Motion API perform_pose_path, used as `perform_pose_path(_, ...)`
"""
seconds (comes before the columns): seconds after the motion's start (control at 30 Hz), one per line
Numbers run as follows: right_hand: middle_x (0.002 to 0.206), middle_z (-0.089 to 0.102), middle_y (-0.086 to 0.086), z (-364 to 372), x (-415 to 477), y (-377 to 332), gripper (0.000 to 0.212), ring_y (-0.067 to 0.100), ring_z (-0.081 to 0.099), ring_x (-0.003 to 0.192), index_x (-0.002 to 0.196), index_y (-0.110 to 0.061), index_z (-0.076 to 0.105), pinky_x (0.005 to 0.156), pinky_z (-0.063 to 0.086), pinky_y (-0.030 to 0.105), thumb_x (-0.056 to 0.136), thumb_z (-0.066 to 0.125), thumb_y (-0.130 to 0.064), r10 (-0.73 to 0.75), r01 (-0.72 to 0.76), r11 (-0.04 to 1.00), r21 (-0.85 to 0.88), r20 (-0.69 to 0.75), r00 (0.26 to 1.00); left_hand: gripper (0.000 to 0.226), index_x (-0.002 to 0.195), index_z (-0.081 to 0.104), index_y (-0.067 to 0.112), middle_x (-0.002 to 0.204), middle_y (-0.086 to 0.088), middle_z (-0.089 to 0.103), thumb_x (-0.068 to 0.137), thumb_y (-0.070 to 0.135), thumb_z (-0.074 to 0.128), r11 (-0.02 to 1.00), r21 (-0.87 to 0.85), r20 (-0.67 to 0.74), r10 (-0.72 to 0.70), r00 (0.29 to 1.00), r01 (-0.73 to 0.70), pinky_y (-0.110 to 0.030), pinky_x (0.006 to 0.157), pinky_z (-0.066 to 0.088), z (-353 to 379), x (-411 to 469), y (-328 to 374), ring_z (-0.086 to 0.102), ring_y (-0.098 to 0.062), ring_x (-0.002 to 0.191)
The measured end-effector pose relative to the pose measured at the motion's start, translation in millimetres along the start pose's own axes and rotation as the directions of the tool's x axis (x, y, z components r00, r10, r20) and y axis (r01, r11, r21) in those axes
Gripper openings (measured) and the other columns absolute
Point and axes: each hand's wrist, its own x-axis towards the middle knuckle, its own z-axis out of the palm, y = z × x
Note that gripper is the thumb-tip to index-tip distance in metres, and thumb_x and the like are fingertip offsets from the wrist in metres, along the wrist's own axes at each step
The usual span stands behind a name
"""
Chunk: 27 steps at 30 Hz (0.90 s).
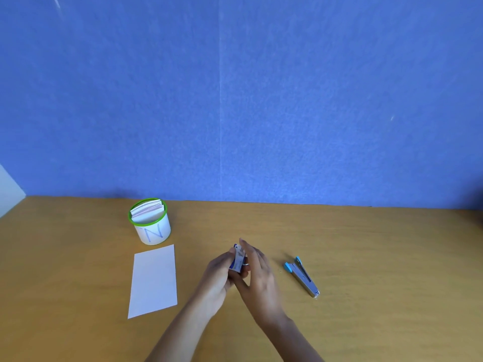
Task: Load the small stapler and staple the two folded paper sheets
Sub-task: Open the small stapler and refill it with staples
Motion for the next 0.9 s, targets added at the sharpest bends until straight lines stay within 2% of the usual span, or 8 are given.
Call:
perform_pose_path(0.23, 0.129, 0.044, -0.014, -6.9, -8.3, -3.3, 0.07, -0.007, 0.046, 0.11, 0.132, -0.045, 0.024, 0.082, 0.038, 0.002, 0.083, 0.063, -0.013, 0.127, -0.121, 0.98, 0.159, -0.027, 0.992, 0.034, 0.105, 0.067, -0.002, 0.087, -0.009, 0.067, 0.099, 0.022, 0.044, 0.992, 0.09, 0.066, 0.08, 0.995, -0.086, -0.026, 0.073, 0.049, 10.3, -16.0, -1.7, 0.056, -0.02, 0.072)
perform_pose_path(0.3, 0.135, 0.04, -0.008, -5.5, -12.6, -4.6, 0.07, -0.004, 0.045, 0.112, 0.134, -0.042, 0.025, 0.082, 0.044, 0.008, 0.084, 0.058, -0.006, 0.123, -0.11, 0.97, 0.215, -0.049, 0.991, 0.033, 0.106, 0.067, -0.003, 0.087, -0.008, 0.067, 0.099, 0.022, 0.045, 0.984, 0.133, 0.093, 0.107, 0.99, -0.119, -0.026, 0.075, 0.049, 13.7, -19.7, -0.7, 0.056, -0.021, 0.077)
perform_pose_path(0.43, 0.145, 0.033, -0.004, 0.6, -20.1, -2.7, 0.065, 0.014, 0.041, 0.13, 0.141, -0.036, 0.019, 0.103, 0.043, 0.038, 0.091, 0.049, -0.006, 0.219, -0.204, 0.909, 0.363, 0.0, 0.976, 0.033, 0.107, 0.066, -0.004, 0.091, -0.011, 0.067, 0.099, 0.02, 0.045, 0.987, 0.132, 0.117, 0.081, 0.99, -0.096, -0.026, 0.077, 0.049, 17.2, -24.6, -1.1, 0.06, -0.022, 0.082)
perform_pose_path(0.57, 0.135, 0.042, -0.001, -10.1, -15.6, 1.9, 0.077, 0.007, 0.048, 0.121, 0.136, -0.04, 0.016, 0.095, 0.047, 0.021, 0.085, 0.064, -0.009, 0.224, -0.261, 0.866, 0.426, 0.136, 0.965, 0.032, 0.109, 0.065, -0.004, 0.091, -0.012, 0.066, 0.099, 0.018, 0.044, 0.981, 0.159, 0.117, 0.089, 0.989, -0.107, -0.029, 0.078, 0.045, 9.0, -23.1, 1.9, 0.056, -0.019, 0.075)
perform_pose_path(0.63, 0.136, 0.038, -0.009, -21.3, -10.3, 7.7, 0.084, -0.003, 0.044, 0.122, 0.14, -0.033, 0.017, 0.095, 0.044, 0.015, 0.08, 0.074, -0.021, 0.196, -0.293, 0.848, 0.442, 0.253, 0.947, 0.029, 0.115, 0.065, 0.004, 0.082, 0.0, 0.068, 0.099, 0.018, 0.045, 0.964, 0.23, 0.105, 0.111, 0.988, -0.133, -0.028, 0.078, 0.045, 2.5, -20.3, 3.6, 0.056, -0.012, 0.067)
perform_pose_path(0.73, 0.129, 0.053, -0.014, -39.4, 3.4, 8.4, 0.056, -0.003, 0.054, 0.114, 0.131, -0.035, 0.041, 0.092, 0.047, 0.018, 0.083, 0.07, -0.033, 0.268, -0.367, 0.809, 0.46, 0.267, 0.926, 0.027, 0.119, 0.063, 0.023, 0.084, 0.007, 0.067, 0.099, 0.017, 0.046, 0.928, 0.337, 0.086, 0.137, 0.987, -0.159, -0.024, 0.07, 0.048, -4.7, -17.4, 3.3, 0.055, -0.011, 0.063)
perform_pose_path(0.8, 0.11, 0.068, -0.009, -46.1, 12.7, 5.7, 0.026, 0.001, 0.064, 0.097, 0.113, -0.031, 0.06, 0.082, 0.049, 0.015, 0.089, 0.064, -0.022, 0.315, -0.362, 0.839, 0.406, 0.18, 0.932, 0.029, 0.119, 0.063, 0.03, 0.095, 0.004, 0.066, 0.098, 0.017, 0.048, 0.901, 0.393, 0.108, 0.154, 0.982, -0.184, -0.025, 0.073, 0.05, -6.5, -17.2, 1.5, 0.055, -0.015, 0.067)
perform_pose_path(0.9, 0.091, 0.073, -0.008, -49.1, 18.5, 4.7, 0.019, 0.0, 0.066, 0.08, 0.104, -0.02, 0.069, 0.072, 0.048, 0.009, 0.088, 0.064, -0.011, 0.337, -0.355, 0.881, 0.312, 0.112, 0.935, 0.031, 0.117, 0.064, 0.031, 0.091, 0.009, 0.068, 0.089, 0.018, 0.063, 0.861, 0.445, 0.137, 0.206, 0.969, -0.246, -0.024, 0.075, 0.05, -5.6, -18.8, -1.9, 0.059, -0.012, 0.068)
